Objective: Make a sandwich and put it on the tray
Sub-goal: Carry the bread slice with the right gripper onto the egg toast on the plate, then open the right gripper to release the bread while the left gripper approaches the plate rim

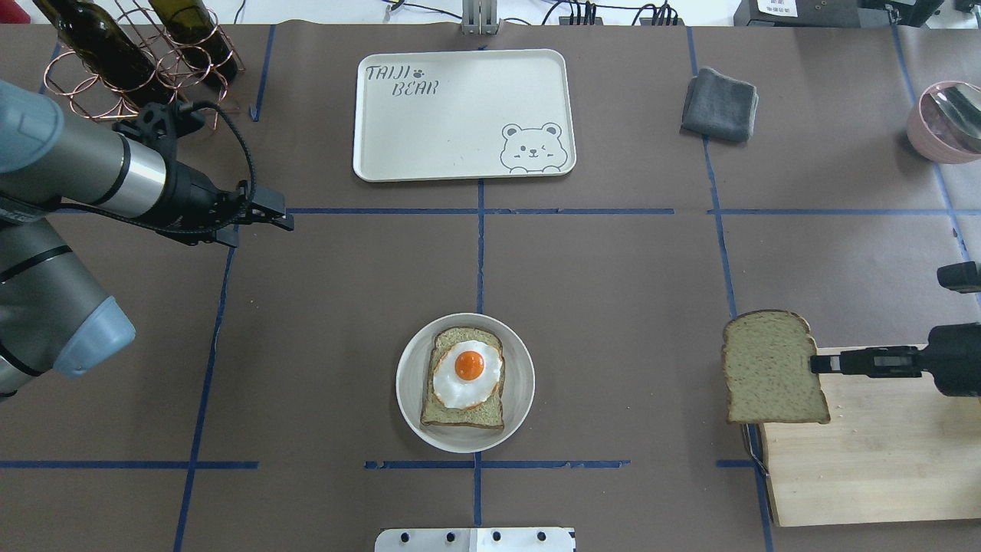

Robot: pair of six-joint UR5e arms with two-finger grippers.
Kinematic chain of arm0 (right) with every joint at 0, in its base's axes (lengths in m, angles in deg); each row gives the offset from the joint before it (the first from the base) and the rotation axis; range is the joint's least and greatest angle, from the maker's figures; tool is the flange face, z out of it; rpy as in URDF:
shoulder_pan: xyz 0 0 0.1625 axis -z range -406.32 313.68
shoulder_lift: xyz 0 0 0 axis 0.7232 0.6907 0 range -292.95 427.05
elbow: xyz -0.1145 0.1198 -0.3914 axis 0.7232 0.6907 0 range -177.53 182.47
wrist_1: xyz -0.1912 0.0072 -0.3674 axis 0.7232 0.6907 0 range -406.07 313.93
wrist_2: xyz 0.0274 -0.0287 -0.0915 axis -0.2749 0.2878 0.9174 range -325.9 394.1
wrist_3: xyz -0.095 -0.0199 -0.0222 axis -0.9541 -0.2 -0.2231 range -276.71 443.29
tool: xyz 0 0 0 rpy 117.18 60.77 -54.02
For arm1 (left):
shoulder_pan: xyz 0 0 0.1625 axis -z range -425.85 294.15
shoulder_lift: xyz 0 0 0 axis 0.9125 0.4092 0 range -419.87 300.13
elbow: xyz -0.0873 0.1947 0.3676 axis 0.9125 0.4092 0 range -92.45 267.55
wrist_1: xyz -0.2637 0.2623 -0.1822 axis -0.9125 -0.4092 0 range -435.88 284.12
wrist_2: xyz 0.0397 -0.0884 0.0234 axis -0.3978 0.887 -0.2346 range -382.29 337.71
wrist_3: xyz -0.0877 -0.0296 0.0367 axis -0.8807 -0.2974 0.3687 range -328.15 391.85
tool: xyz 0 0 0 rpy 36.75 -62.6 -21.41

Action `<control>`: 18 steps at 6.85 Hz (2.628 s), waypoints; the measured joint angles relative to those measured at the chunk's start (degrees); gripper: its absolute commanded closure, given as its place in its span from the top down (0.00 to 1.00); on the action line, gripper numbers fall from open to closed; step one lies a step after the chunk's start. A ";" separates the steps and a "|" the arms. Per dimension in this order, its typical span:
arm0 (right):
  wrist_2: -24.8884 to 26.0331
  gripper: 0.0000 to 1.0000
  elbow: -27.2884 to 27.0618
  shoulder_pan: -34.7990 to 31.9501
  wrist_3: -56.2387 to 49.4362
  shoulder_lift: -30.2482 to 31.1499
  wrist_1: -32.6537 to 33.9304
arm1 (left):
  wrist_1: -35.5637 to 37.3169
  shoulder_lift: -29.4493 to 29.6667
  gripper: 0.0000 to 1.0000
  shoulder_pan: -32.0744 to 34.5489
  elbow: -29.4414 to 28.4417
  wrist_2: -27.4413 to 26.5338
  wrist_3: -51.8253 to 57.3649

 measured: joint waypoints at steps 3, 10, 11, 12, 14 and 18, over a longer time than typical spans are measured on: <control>0.06 0.00 -0.01 0.20 6.87 -13.55 7.66 | -0.11 2.67 1.00 -5.69 -0.10 -3.74 -5.53; 21.54 0.00 2.14 21.24 8.68 -37.77 33.04 | -0.20 3.11 1.00 -6.85 -0.09 -4.13 -6.47; 22.77 0.00 3.36 22.39 8.69 -38.73 33.67 | -0.20 3.11 1.00 -6.85 -0.08 -4.16 -6.49; 23.45 0.00 4.14 22.87 8.68 -39.07 33.90 | -0.20 3.11 1.00 -6.85 -0.12 -4.20 -6.53; 24.36 0.00 5.61 23.07 8.61 -39.62 33.93 | -0.26 3.20 1.00 -6.91 -0.49 -4.33 -6.71; 25.84 1.00 6.81 21.91 8.12 -41.09 33.65 | -0.29 4.54 0.99 -8.48 -0.88 -4.45 -8.28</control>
